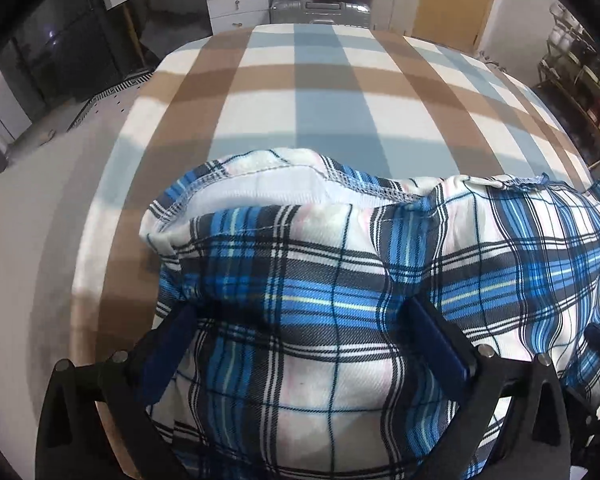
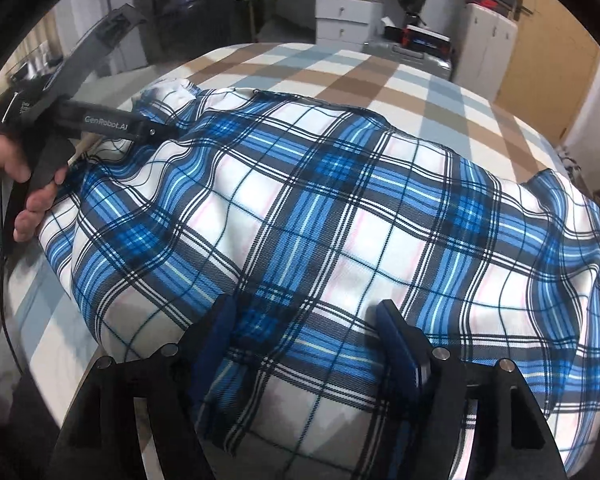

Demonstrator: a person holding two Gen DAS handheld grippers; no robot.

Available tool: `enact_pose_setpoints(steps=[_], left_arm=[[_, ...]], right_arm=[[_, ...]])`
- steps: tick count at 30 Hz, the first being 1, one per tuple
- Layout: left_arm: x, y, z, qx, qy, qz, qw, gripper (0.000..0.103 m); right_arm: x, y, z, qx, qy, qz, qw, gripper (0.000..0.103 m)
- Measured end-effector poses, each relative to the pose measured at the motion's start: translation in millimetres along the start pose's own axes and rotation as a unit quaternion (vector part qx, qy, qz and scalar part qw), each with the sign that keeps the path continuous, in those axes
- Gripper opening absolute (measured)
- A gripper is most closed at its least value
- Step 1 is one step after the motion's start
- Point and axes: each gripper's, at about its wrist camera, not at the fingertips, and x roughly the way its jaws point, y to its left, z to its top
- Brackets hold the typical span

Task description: Fold large clothes

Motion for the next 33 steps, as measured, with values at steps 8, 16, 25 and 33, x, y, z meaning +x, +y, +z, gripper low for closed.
enact_pose_setpoints(steps=[8,16,25,33], left_arm=[[-41.0,26.9,-22.7,-0.010,-0.018,0.002,0.9998,0.100],[-113.6,38.9,-90.8,-0.054,-0.099,-0.064,0.9915,0.100],[-46.0,7.3,-105.2,-0.012,-0.034,-0.029,0.9989,0.100],[-38.6,2.1,-110.9,0.012,-0.058,-0.005,0.9982,0.101]], right_arm=[[-29.1,31.0,-22.7,-0.001,-0.002,0.021,1.000,0.067],[-66.9,52.8,-29.6,0.038,-0.101,0.011,0.994,0.076],[-50.6,52.8,-17.0,0.089,-0.087,-0.039,0.991,0.077],[24.7,60.7,75.0,0.059,-0.015,-0.064,0.996,0.077]])
